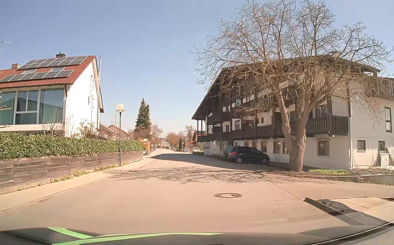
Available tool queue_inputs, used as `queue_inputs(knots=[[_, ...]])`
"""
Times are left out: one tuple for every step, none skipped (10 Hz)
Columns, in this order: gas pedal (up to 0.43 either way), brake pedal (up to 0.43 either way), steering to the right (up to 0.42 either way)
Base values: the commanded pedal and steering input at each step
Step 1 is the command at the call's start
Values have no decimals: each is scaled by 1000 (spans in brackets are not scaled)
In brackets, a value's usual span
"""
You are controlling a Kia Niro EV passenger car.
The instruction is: Follow the waypoints while adhering to traffic rules and regulations
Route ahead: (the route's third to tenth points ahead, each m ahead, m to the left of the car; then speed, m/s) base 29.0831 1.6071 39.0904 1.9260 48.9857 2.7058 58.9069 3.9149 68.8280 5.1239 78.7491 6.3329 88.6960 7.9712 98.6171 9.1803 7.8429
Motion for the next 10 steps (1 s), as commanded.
queue_inputs(knots=[[59, 0, -2], [59, 0, -2], [59, 0, -2], [59, 0, -1], [59, 0, -1], [59, 0, -1], [59, 0, -1], [59, 0, -1], [59, 0, -1], [67, 0, 0]])
